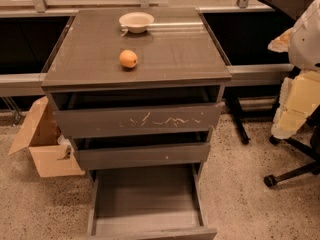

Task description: Place orange into bottom drawer

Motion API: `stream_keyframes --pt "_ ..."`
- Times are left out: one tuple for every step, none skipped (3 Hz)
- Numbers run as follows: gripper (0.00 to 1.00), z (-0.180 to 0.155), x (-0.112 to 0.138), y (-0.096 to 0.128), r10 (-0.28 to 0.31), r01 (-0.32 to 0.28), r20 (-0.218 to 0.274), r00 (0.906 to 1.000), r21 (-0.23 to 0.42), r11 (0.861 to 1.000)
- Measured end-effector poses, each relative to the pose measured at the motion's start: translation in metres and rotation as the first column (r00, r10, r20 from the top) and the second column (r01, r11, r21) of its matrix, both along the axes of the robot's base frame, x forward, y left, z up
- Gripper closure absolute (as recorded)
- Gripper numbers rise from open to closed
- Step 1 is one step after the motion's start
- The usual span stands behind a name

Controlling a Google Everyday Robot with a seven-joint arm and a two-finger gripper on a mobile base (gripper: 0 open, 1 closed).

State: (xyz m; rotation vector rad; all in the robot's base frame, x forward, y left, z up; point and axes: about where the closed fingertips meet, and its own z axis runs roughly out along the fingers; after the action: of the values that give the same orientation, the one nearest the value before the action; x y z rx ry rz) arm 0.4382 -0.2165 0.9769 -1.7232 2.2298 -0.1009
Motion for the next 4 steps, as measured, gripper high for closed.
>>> stream_keyframes --pt "0.00 0.000 0.000 0.000 0.000 0.000 0.000 1.0000 0.000 1.000" --pt "0.00 -0.002 0.026 0.019 0.030 -0.030 0.010 0.9995 0.033 0.999" --pt "0.00 -0.007 0.050 0.038 0.057 -0.058 0.014 0.9982 0.063 0.996" --pt "0.00 -0.017 0.082 0.069 0.061 -0.064 0.023 0.9978 0.148 0.987"
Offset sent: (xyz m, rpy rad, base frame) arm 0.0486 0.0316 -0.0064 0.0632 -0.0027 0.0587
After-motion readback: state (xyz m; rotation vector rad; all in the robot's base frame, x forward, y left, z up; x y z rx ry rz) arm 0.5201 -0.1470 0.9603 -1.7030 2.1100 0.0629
